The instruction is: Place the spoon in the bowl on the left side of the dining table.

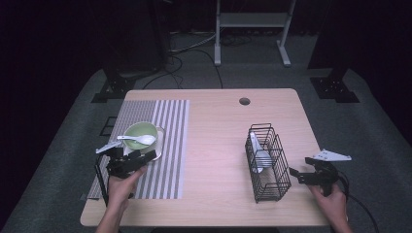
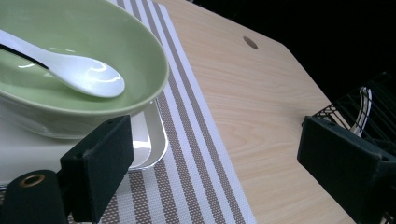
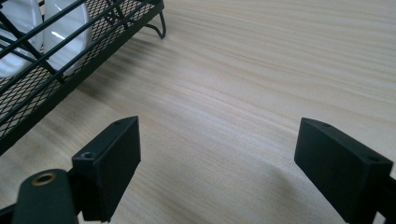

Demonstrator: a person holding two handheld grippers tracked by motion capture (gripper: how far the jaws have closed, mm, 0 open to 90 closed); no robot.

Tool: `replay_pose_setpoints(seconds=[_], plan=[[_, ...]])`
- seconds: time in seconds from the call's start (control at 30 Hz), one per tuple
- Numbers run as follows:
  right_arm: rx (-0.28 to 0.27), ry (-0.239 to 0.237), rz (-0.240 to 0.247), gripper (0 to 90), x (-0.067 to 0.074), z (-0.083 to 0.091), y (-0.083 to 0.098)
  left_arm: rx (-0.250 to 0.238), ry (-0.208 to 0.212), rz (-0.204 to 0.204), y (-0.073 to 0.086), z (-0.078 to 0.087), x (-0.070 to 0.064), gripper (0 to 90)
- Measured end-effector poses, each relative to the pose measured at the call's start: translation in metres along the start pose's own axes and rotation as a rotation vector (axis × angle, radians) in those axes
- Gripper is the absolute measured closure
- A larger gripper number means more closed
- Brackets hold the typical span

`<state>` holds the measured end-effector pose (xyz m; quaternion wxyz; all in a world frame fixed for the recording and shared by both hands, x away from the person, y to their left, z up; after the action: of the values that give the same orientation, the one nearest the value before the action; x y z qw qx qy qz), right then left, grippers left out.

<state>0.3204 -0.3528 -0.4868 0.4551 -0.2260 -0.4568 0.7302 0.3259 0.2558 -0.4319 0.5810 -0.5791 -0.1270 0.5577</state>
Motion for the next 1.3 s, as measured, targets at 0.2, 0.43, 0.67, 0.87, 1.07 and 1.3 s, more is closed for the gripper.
replay_pose_setpoints(seconds=[0.2,0.43,0.67,0.87,1.07,1.3], plan=[[-0.002,0.000,0.000,13.5,0.000,0.000,0.000,0.013,0.010,-0.008,0.004,-0.004,-0.005,9.6],[-0.002,-0.001,0.000,13.5,0.000,0.000,0.000,0.033,0.024,-0.029,0.009,-0.008,-0.012,9.6],[-0.002,-0.001,0.000,13.5,0.000,0.000,0.000,0.055,0.039,-0.041,0.014,-0.014,-0.020,9.6],[-0.002,-0.002,0.001,13.5,0.000,0.000,0.000,0.074,0.049,-0.056,0.019,-0.017,-0.025,9.6],[-0.002,-0.002,0.001,13.4,0.000,0.000,0.000,0.092,0.061,-0.066,0.024,-0.021,-0.030,9.6],[-0.002,-0.002,0.001,13.4,0.000,0.000,0.000,0.118,0.076,-0.084,0.031,-0.025,-0.037,9.6]])
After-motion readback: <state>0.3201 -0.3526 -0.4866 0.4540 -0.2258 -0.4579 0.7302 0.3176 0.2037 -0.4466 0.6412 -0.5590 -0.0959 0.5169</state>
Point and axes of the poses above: each handheld gripper's, and its own axes: z roughly backward along the jaws, y roughly out of its underside, x roughly to its left, the point moved 1 cm from there along -z, roughly forward along the jaws, and after that the axes turned 9 degrees about -x, right-handed, at the moved point
